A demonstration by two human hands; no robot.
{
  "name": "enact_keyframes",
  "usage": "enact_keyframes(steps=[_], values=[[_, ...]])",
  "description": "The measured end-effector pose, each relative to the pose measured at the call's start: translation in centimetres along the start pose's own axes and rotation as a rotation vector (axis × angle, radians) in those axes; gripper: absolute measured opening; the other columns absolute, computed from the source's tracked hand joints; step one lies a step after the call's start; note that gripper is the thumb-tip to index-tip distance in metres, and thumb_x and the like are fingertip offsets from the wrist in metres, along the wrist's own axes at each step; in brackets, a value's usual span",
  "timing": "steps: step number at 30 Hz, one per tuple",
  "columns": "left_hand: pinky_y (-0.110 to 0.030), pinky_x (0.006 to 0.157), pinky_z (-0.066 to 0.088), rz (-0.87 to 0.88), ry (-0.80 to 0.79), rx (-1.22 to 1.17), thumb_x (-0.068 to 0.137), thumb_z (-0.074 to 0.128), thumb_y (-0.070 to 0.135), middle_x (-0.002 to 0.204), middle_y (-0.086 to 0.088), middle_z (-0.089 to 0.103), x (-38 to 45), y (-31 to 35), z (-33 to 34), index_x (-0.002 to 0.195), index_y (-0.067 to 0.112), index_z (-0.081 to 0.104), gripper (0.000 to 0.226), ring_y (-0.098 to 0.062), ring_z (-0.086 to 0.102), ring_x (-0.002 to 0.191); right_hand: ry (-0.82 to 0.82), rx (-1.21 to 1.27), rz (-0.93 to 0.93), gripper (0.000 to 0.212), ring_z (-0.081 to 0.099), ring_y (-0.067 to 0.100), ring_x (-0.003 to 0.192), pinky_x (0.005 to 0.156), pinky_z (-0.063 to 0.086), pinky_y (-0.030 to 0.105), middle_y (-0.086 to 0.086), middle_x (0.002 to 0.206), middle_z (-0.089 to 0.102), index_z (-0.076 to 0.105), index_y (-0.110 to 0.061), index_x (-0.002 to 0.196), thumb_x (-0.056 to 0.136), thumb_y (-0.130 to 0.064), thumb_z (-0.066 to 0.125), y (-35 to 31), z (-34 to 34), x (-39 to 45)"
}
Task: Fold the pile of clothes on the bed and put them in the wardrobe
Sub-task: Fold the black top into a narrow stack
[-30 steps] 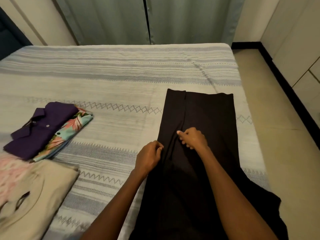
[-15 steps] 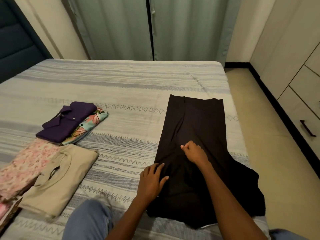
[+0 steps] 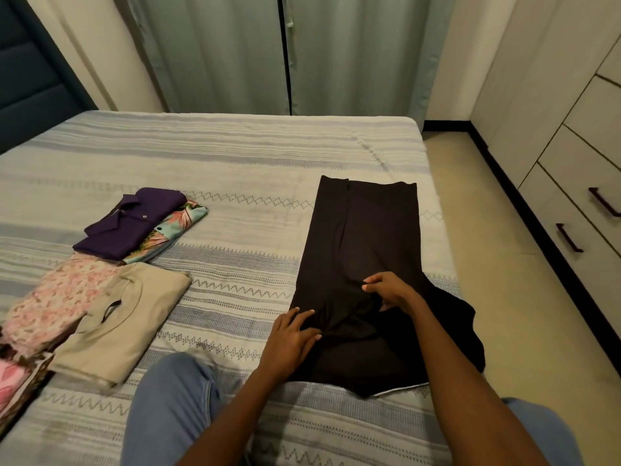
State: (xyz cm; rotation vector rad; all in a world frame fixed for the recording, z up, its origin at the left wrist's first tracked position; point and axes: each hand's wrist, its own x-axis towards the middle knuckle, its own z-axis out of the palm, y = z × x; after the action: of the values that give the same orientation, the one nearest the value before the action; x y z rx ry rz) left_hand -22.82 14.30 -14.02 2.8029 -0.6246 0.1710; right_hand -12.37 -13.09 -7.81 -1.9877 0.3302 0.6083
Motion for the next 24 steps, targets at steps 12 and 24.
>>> enact_keyframes(steps=[12, 24], values=[[-0.037, 0.086, 0.045, 0.075, -0.033, 0.081, 0.094, 0.044, 0.061, 0.103, 0.010, 0.064, -0.5, 2.3, -0.5, 0.105, 0.032, 0.067, 0.039, -0.020, 0.058, 0.101, 0.238, 0.058, 0.089, 0.042, 0.057, 0.023, 0.064, 0.055, 0.044, 0.029, 0.012, 0.082, 0.063, 0.070, -0.005, 0.099, 0.088, -0.046, 0.070, 4.8, 0.1, -0.2], [-0.044, 0.083, 0.045, 0.114, -0.190, 0.138, 0.094, 0.056, 0.044, 0.121, -0.008, 0.056, 3.8, 11.6, 1.5, 0.123, 0.019, 0.058, 0.039, -0.033, 0.055, 0.105, 0.349, -0.209, -0.083, 0.024, 0.064, 0.024, 0.104, 0.090, 0.050, 0.033, 0.004, 0.113, 0.071, 0.072, -0.028, 0.092, 0.096, -0.011, 0.055, 4.8, -0.2, -0.8]])
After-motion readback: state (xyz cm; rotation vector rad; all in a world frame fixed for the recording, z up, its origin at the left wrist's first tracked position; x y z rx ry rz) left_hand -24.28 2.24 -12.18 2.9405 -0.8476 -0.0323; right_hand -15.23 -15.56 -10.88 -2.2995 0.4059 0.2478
